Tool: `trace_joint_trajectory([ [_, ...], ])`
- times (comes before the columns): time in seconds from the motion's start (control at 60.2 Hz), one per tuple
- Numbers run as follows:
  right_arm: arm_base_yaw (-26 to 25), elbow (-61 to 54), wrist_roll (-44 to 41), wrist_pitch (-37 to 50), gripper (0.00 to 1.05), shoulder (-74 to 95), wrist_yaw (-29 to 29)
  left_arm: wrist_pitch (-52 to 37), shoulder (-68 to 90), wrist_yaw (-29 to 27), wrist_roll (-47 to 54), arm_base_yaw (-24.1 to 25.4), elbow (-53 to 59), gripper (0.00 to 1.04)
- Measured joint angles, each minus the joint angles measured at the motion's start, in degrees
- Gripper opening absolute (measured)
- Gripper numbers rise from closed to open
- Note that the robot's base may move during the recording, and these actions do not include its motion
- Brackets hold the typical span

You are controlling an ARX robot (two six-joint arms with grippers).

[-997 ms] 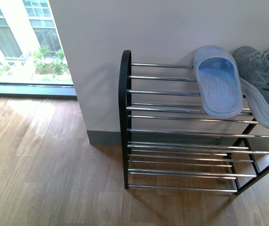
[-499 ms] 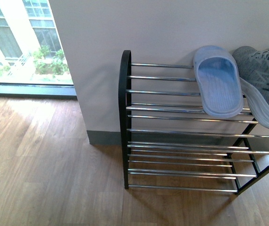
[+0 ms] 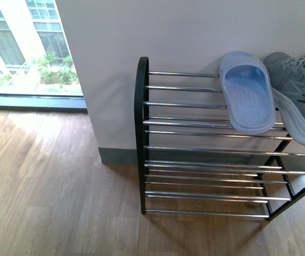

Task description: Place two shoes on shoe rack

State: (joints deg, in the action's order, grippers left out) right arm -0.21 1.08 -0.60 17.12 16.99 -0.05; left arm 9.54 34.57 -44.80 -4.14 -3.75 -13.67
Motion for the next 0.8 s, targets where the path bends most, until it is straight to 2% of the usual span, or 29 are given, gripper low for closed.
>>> trace_joint_trajectory([
  [0.482,0.00,0.00,0.00,-6.95,0.01,-6.88,0.00,0.00,0.00,0.00,-0.02,0.00,0.00,0.01],
  [0.598,0.00,0.00,0.00,-16.22,0.01,-14.53,0.07,0.00,0.00,0.00,0.00,0.00,0.00,0.01],
  [0.798,0.09,0.00,0.00,-16.94,0.01,-16.52,0.07,0.00,0.00,0.02,0.00,0.00,0.00,0.01],
])
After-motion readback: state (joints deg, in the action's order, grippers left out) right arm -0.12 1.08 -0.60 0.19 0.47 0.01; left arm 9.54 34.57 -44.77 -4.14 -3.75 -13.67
